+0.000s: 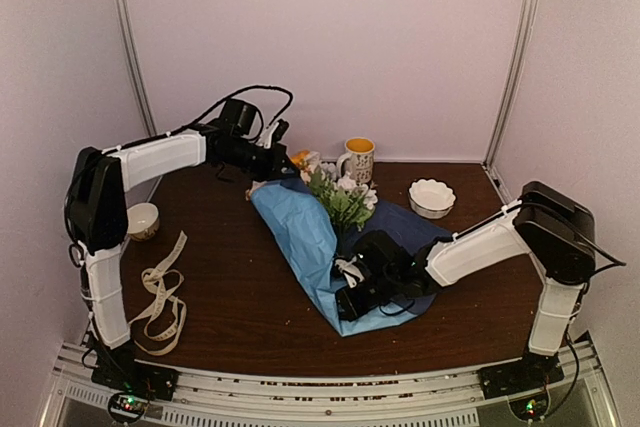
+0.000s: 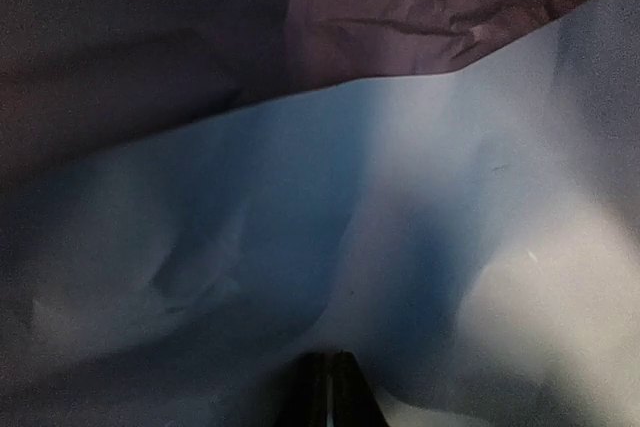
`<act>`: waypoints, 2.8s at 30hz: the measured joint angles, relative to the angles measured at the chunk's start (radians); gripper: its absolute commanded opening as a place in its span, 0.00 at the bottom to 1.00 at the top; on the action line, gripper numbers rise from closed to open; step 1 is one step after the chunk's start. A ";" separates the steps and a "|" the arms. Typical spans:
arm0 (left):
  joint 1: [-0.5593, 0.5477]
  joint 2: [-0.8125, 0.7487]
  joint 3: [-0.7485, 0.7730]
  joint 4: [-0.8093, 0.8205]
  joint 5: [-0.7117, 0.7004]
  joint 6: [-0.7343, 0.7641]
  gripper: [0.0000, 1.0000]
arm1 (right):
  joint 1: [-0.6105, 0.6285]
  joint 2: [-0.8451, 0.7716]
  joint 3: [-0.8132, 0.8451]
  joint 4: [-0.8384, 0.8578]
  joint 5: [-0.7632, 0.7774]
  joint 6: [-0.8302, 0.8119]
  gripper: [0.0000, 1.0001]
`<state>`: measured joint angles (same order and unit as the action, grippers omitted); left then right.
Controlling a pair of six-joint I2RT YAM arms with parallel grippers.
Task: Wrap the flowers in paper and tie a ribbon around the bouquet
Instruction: Fold the 1/4-folded wrapping paper at the center of the board, then pass from the left arm to the right
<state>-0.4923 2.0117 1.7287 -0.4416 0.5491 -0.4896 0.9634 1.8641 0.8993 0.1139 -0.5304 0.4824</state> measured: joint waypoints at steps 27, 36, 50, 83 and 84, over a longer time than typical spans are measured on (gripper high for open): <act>-0.044 0.300 0.234 -0.063 -0.170 0.023 0.00 | -0.204 -0.536 -0.204 -0.079 0.338 0.142 0.46; -0.045 0.300 0.244 -0.076 -0.187 0.034 0.00 | -0.194 -0.512 -0.153 -0.033 0.286 0.119 0.61; -0.049 0.300 0.258 -0.094 -0.204 0.058 0.00 | -0.189 -0.367 -0.054 -0.042 0.217 0.119 0.00; -0.335 -0.207 -0.092 0.026 -0.438 0.490 0.43 | -0.168 -0.422 -0.236 -0.027 0.209 0.199 0.00; -0.381 -0.253 -0.136 0.040 -0.412 0.534 0.40 | -0.169 -0.418 -0.235 -0.026 0.203 0.198 0.00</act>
<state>-0.8730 1.7584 1.5925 -0.4015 0.1368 0.0441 0.7940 1.4456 0.6643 0.0879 -0.3279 0.6807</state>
